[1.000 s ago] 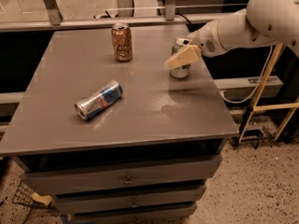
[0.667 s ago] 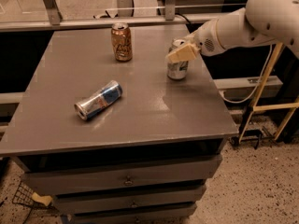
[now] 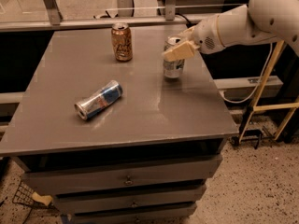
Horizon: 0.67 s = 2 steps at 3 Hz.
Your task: Move 7up can near redbull can
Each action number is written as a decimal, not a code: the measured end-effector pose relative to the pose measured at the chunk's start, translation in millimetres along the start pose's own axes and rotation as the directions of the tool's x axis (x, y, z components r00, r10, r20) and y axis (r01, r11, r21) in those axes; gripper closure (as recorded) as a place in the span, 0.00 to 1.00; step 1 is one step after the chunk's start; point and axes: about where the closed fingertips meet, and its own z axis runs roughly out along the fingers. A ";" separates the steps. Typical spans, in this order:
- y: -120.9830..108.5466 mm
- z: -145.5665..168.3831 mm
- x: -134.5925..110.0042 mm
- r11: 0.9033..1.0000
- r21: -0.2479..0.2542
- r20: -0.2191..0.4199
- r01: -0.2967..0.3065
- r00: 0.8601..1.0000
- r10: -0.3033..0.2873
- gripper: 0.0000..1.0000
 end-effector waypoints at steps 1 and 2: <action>22.2 -19.8 -16.9 0.989 -0.092 0.033 0.118 0.993 -0.115 1.00; 49.2 -39.1 -23.3 0.959 -0.200 0.036 0.202 0.979 -0.198 1.00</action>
Offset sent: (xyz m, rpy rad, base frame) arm -0.1141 -0.0058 0.0460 -0.1087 -0.0179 0.4932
